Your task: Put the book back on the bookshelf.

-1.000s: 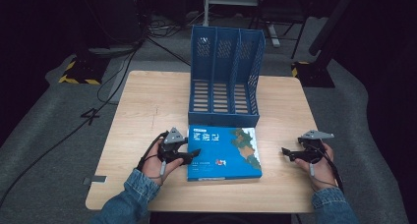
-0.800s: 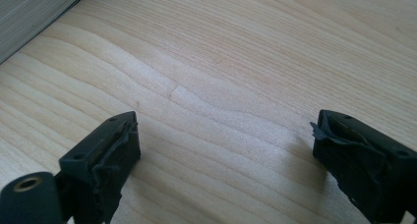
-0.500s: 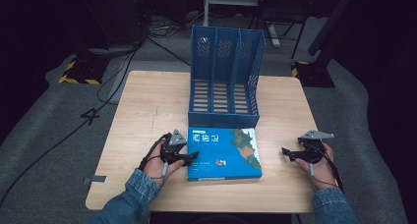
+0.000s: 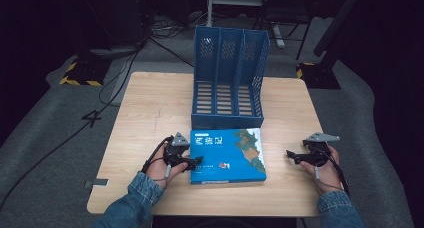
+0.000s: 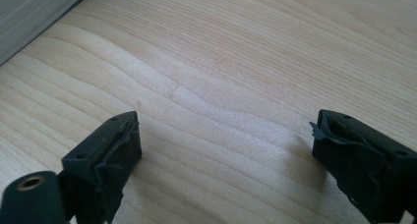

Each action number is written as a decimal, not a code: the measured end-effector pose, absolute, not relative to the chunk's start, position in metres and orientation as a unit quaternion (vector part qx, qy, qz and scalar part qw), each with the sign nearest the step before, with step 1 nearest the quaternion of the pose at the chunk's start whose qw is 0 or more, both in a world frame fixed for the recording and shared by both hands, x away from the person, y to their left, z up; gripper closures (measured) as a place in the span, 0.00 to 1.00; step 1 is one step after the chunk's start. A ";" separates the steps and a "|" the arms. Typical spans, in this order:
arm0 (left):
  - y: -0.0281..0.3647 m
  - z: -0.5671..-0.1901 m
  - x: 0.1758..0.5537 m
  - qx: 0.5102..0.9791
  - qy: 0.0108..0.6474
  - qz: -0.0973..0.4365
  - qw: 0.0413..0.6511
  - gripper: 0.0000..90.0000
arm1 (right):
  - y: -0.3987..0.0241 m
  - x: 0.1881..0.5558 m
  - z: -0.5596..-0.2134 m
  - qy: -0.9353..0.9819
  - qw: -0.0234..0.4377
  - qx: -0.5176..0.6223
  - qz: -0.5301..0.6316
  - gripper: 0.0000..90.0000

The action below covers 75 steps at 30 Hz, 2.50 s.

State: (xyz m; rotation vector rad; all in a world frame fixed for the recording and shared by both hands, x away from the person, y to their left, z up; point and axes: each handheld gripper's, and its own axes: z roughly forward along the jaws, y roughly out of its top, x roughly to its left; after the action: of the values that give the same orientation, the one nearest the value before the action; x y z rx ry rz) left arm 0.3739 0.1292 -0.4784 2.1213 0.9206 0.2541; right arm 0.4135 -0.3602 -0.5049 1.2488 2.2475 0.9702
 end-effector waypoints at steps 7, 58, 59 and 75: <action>0.130 -0.466 0.367 0.824 0.326 0.107 0.452 0.45 | -0.360 0.414 -0.505 0.802 0.196 0.445 0.347 0.13; 0.125 -0.471 0.359 0.831 0.313 -0.001 0.460 0.97 | -0.272 0.358 -0.429 0.824 0.165 0.289 0.458 0.58; 0.125 -0.470 0.358 0.830 0.315 -0.003 0.460 0.98 | -0.267 0.355 -0.427 0.825 0.166 0.280 0.462 0.58; 0.105 -0.419 0.362 0.857 0.291 0.037 0.425 0.98 | -0.214 0.323 -0.417 0.836 0.203 0.216 0.462 0.43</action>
State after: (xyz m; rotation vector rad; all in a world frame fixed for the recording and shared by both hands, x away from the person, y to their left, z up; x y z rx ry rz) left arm 0.3618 0.1046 -0.4189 2.1422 0.7274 0.0917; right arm 0.3229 -0.2144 -0.4175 0.6018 2.3334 1.2902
